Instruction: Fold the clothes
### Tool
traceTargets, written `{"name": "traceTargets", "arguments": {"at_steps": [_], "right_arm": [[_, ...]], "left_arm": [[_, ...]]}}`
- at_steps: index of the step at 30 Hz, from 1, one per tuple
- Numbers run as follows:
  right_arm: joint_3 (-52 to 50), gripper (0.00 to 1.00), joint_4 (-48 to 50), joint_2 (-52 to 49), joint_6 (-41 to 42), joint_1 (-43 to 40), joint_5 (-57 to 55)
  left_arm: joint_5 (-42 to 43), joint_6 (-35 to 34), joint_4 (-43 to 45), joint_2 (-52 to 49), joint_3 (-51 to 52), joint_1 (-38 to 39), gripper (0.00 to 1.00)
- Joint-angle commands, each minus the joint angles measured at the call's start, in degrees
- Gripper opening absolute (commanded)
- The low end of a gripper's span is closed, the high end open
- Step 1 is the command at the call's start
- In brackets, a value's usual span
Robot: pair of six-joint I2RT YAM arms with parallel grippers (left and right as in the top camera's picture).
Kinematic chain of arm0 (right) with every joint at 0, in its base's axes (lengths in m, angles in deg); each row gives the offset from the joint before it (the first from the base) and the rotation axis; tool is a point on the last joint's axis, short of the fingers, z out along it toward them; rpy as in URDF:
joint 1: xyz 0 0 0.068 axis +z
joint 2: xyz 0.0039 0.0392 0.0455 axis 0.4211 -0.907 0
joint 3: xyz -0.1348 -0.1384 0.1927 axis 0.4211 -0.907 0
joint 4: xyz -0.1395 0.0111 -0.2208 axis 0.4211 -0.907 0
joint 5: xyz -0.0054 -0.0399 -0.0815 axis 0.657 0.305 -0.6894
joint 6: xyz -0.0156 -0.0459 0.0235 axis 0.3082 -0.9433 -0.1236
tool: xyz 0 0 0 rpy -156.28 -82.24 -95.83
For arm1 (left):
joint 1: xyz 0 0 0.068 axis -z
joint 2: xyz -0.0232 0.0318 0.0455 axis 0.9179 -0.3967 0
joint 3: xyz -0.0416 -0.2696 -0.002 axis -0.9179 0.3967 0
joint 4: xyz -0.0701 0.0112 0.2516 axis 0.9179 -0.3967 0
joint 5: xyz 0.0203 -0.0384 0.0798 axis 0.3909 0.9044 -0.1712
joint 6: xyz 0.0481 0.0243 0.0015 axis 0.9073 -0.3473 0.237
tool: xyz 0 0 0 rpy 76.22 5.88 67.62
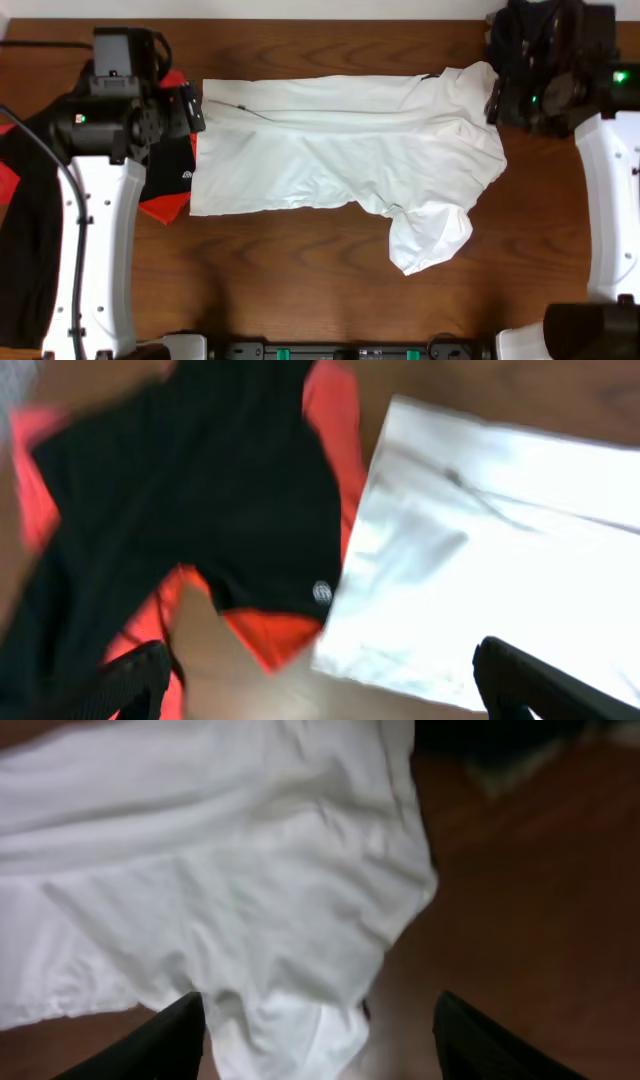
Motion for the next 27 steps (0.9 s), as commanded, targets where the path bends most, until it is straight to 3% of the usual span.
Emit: {"name": "traceTargets", "arguments": {"at_steps": [1, 5, 9, 12, 19, 27], "right_arm": [[-10.2, 0.7, 2.4, 1.9, 6.8, 2.0, -1.3], [-22.2, 0.69, 10.3, 4.3, 11.2, 3.9, -1.3], [-28.6, 0.66, 14.6, 4.3, 11.6, 6.4, -1.5], [-30.3, 0.64, 16.1, 4.3, 11.6, 8.3, -2.4], [-30.7, 0.64, 16.7, 4.3, 11.6, 12.4, -6.5], [-30.7, 0.64, 16.7, 4.3, 11.6, 13.1, -7.1]], "left_arm": [[0.2, -12.4, 0.0, -2.0, 7.6, -0.3, 0.98], [0.1, -18.5, 6.1, -2.0, 17.4, -0.3, 0.98], [0.1, -20.0, 13.6, -2.1, 26.1, -0.3, 0.98], [0.1, -20.6, 18.3, -2.1, 31.3, -0.3, 0.98], [0.1, -22.0, 26.7, -3.1, 40.3, -0.3, 0.86], [0.2, -17.7, 32.5, -8.3, 42.5, -0.3, 0.85]]}}
